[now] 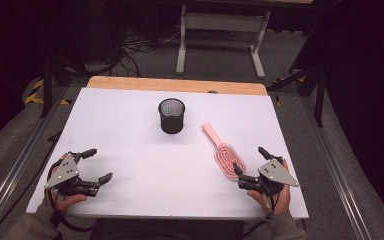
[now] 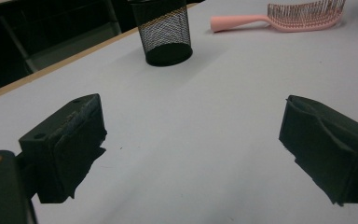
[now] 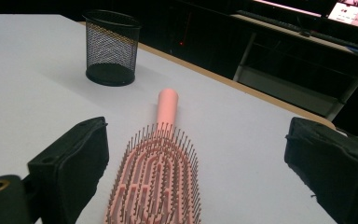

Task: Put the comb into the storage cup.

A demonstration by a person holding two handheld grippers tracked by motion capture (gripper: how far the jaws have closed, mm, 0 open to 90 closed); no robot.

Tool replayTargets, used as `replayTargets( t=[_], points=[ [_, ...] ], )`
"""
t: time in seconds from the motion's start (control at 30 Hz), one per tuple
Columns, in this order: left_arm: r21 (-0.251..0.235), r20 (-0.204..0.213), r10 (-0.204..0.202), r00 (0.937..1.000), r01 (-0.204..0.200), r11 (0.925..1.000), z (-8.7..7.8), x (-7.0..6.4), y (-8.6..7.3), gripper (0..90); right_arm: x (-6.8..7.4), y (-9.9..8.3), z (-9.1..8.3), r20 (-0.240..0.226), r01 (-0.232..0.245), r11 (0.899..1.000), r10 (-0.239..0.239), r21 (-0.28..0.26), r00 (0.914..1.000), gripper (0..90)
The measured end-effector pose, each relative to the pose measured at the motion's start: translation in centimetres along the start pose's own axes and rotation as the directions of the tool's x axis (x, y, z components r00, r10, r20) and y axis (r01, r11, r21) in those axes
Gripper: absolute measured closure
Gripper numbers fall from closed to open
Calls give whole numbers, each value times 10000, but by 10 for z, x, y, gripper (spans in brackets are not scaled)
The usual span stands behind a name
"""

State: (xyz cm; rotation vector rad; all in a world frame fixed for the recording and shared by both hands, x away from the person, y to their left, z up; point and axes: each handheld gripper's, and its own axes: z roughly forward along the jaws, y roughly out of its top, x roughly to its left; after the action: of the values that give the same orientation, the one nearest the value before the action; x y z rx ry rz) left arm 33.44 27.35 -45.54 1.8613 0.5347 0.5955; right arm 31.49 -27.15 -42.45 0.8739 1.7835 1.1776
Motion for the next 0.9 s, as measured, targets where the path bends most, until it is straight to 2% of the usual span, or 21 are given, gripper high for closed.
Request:
replayTargets(
  t=[0.33, 0.5, 0.57, 0.6, 0.67, 0.73, 0.8, 0.83, 0.9],
  points=[
    [-121, -41, 73, 10000, -73, 9999, -3, -2, 0, 73, 1, 3, 6, -220, -103, 9986, 115, 523, 9997, 82],
    [-164, -69, 157, 9999, -158, 9997, -3, -3, 2, 79, -1, 12, 12, -556, -443, 9937, 502, 1031, 9972, 80],
    [-91, -57, 217, 9997, -217, 9997, -3, -4, 1, 79, -3, 16, 15, -469, -522, 9905, 586, 1269, 9972, 80],
    [-103, -63, 223, 9997, -223, 9997, -3, -4, 1, 79, -4, 18, 17, -588, -643, 9877, 732, 1425, 9956, 80],
    [-113, -59, 175, 9998, -175, 9998, -3, -4, 1, 79, -5, 22, 22, -535, -728, 9800, 840, 1850, 9950, 80],
    [-77, -56, 207, 9998, -207, 9998, -3, -4, 1, 79, -7, 26, 26, -823, -848, 9732, 1044, 2138, 9911, 80],
    [-68, -26, 203, 9998, -204, 9998, -3, -4, 1, 79, -8, 31, 32, -842, -826, 9634, 1072, 2550, 9907, 71],
    [-40, -1, 187, 9998, -187, 9998, -2, -4, 1, 78, -8, 34, 35, -1071, -787, 9597, 1111, 2697, 9880, 71],
    [-9, 9, 178, 9998, -178, 9998, -2, -3, 0, 79, -9, 39, 43, -1056, -727, 9414, 1132, 3293, 9880, 72]
  ],
)
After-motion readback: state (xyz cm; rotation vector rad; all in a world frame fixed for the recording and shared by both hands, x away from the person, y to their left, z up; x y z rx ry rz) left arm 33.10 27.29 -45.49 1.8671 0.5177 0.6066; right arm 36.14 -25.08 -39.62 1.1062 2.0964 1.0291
